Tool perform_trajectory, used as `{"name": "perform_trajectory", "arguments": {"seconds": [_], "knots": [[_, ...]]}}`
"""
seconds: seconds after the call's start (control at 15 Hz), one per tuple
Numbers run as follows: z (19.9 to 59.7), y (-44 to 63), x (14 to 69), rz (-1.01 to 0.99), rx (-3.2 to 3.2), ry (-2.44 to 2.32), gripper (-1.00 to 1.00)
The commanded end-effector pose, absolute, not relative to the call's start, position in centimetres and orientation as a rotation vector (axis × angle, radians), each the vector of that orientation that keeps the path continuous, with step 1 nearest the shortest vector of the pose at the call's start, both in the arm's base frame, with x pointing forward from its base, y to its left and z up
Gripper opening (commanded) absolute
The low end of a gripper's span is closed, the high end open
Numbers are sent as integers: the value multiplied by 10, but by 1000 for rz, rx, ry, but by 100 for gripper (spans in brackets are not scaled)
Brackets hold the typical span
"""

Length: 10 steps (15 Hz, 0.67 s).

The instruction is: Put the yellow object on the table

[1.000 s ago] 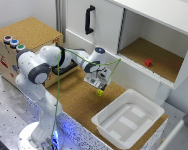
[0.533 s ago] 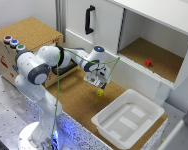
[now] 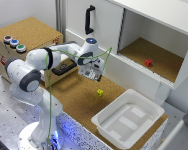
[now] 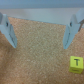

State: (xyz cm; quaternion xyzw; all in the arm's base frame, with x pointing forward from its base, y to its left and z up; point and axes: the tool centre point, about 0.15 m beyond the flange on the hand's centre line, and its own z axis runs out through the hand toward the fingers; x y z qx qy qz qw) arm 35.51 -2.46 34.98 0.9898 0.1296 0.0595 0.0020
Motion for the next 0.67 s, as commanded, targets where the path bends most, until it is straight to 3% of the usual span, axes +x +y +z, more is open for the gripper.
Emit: {"name": "perform_trajectory", "arguments": {"seconds": [0.0,0.53,0.6], "knots": [[357,7,334,153,3100,276,100],[335,46,322,148,3177,280,100],[333,50,323,154,3159,286,-100]]}}
